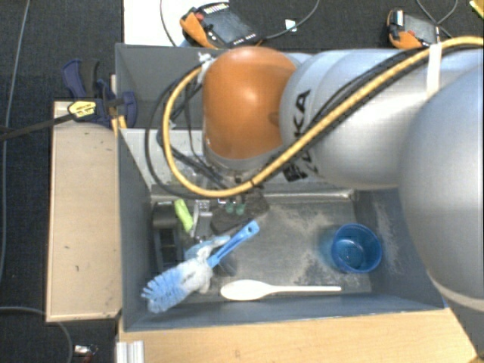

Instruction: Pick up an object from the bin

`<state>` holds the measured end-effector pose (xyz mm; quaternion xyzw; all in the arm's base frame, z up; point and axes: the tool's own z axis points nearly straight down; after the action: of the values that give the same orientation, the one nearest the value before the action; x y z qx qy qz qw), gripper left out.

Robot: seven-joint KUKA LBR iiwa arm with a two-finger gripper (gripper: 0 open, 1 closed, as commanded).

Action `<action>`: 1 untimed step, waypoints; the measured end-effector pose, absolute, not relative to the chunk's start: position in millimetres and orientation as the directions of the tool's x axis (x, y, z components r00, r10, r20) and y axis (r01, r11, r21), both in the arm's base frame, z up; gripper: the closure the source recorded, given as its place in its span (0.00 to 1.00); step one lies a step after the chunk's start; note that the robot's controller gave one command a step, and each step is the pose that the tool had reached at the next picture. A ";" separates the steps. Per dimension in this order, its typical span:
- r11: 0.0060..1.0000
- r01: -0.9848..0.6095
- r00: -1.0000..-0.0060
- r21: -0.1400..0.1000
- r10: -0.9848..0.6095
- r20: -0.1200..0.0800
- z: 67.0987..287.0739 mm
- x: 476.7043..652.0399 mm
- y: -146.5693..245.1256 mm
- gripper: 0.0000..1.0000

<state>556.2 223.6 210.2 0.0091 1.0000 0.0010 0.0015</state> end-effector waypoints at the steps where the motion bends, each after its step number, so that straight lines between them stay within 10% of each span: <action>1: 1.000 0.019 -1.000 0.002 0.019 -0.003 210.2 556.2 223.5 0.00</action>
Offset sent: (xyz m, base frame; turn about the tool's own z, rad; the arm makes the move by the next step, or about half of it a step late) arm -0.0298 -0.0247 -0.1063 0.1248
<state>556.2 223.5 210.2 0.0095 1.0000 0.0010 0.0015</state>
